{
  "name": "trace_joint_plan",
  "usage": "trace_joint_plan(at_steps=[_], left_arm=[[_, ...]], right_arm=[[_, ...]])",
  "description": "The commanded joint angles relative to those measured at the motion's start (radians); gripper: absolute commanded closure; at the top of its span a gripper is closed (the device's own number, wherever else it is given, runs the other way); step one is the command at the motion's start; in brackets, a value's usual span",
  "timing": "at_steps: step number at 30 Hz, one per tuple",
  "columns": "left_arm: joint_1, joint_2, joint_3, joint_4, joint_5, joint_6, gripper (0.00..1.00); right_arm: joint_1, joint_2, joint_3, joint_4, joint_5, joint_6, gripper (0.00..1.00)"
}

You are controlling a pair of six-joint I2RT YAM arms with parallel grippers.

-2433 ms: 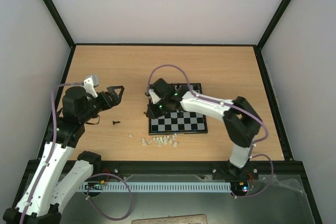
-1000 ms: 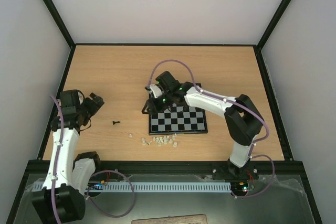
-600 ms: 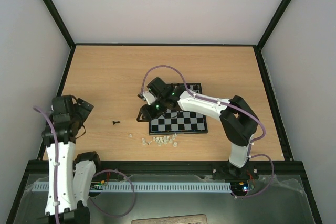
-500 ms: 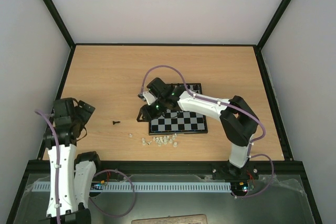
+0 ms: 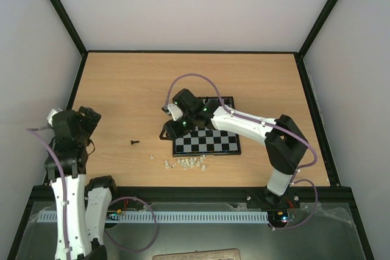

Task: Set up the chess pieces on the board
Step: Pick up the chess piece at the center of the board.

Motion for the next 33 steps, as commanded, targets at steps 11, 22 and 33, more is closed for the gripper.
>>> trace_joint_plan(at_steps=[11,22,33], left_arm=[[0.031,0.358,-0.183,-0.09,-0.271,-0.296,0.01],[0.252,0.474,-0.303,0.066,-0.131,-0.254,0.08],[0.335,0.552,-0.346,0.14,-0.117,-0.219,0.48]], right_arm=[[0.062,0.052,0.018,-0.083,0.106,0.036,0.65],[0.091,0.117,0.056,-0.098,0.127,0.033,0.65],[0.095,0.118,0.023,-0.08,0.118,0.019,0.66]])
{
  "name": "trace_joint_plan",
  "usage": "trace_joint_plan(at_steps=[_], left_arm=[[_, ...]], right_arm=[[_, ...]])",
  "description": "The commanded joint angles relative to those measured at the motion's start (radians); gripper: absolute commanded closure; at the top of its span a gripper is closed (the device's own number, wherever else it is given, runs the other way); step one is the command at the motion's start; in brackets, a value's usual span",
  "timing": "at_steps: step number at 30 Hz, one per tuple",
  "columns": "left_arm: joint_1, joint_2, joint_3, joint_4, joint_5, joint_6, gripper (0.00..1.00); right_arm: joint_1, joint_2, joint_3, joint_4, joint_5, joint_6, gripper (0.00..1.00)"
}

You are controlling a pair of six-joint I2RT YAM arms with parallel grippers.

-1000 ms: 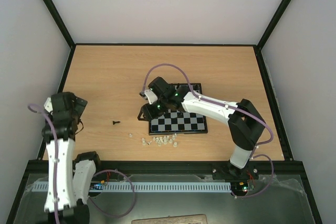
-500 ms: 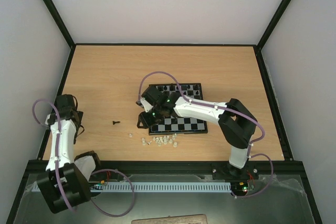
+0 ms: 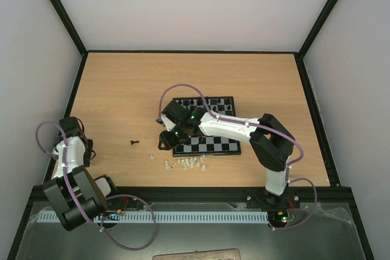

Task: Set up the chess pieces on the board
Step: Pick up the chess piece at the center of the board.

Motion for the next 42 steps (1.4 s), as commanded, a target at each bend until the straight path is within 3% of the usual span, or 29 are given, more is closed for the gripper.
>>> trace_joint_plan(at_steps=[1,15,22,39,42], left_arm=[[0.015,0.02,-0.003,0.03,-0.008,0.005,0.49],[0.075,0.04,0.011,0.029,0.002,0.033,0.53],[0.099,0.063,0.018,0.043,0.021,0.052,0.67],[0.108,0.088,0.005,0.08,0.046,0.07,0.74],[0.109,0.093,0.0,0.088,0.051,0.073,0.84]], right_arm=[[0.007,0.005,-0.009,-0.031,-0.003,-0.01,0.66],[0.007,0.012,-0.026,-0.013,-0.021,-0.016,0.65],[0.007,0.015,-0.028,-0.008,-0.026,-0.015,0.66],[0.007,0.031,-0.026,-0.002,-0.035,-0.018,0.66],[0.007,0.031,-0.025,-0.002,-0.033,-0.018,0.66]])
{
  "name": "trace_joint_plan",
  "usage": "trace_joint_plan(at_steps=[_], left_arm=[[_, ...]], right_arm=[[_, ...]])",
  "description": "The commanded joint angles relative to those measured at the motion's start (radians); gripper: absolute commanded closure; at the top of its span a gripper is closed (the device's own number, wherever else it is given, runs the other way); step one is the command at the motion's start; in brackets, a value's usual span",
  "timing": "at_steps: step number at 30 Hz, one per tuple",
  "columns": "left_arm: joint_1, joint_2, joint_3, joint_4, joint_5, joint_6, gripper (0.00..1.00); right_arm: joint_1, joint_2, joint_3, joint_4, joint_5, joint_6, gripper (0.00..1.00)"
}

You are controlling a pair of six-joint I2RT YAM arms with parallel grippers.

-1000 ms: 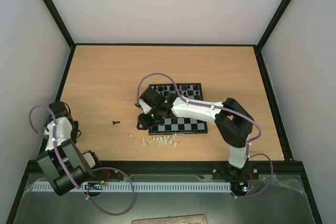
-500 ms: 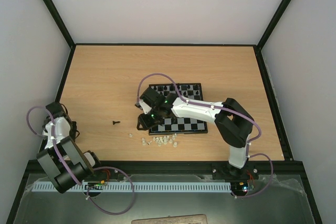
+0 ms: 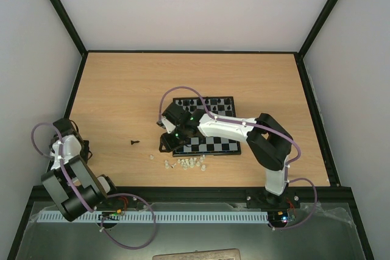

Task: Set up the chess pieces on the board
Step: Pick up the chess piece at the center of the board.

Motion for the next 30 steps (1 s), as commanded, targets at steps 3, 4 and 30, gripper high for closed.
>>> trace_joint_plan(at_steps=[3,4,30], left_arm=[[0.008,0.02,-0.001,0.016,0.015,0.009,0.91],[0.007,0.022,0.001,0.015,0.015,0.01,0.92],[-0.777,0.217,0.647,-0.152,0.029,0.339,0.98]], right_arm=[[0.007,0.014,-0.006,-0.013,-0.016,-0.013,0.66],[0.007,0.013,-0.006,-0.013,-0.016,-0.014,0.66],[-0.133,-0.499,-0.134,-0.101,0.242,0.017,0.65]])
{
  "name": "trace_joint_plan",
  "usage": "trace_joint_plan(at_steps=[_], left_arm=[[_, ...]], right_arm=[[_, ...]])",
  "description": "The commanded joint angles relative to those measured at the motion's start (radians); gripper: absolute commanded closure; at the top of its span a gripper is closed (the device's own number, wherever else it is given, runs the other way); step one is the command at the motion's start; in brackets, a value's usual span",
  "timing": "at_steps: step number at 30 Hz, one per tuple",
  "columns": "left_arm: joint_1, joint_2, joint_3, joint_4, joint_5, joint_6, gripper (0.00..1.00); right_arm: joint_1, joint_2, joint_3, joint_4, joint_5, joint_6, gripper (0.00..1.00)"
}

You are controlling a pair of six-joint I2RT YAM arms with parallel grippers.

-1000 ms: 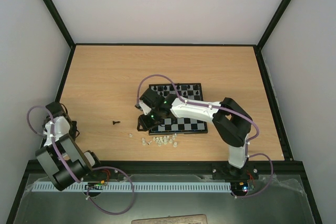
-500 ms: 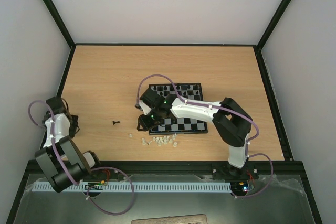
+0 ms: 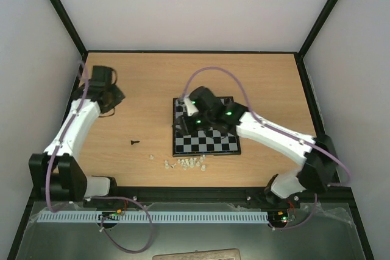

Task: Set up the chess pieces on the board
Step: Place the chess piece on the chessboard.

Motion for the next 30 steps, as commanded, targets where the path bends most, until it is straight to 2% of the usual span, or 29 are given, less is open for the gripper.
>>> trace_joint_plan(at_steps=[1,8,16,21,30], left_arm=[[-0.203,0.152,0.168,-0.085,-0.031,0.079,0.98],[-0.483,0.474,0.524,-0.191,-0.079,0.137,0.98],[-0.698,0.719,0.801,-0.286,-0.066,0.191,0.98],[-0.74,0.836,0.893,-0.313,-0.024,0.238,0.98],[-0.758,0.911,0.886,-0.284,0.02,0.294,0.98]], right_arm=[[-0.087,-0.167,-0.069,-0.086,0.114,0.015,0.65],[-0.208,-0.383,-0.137,-0.152,0.242,0.028,0.63],[-0.297,-0.464,-0.192,-0.176,0.227,0.024,0.63],[-0.334,-0.467,-0.22,-0.16,0.197,0.022,0.62],[-0.354,-0.429,-0.222,-0.141,0.158,0.013,0.62]])
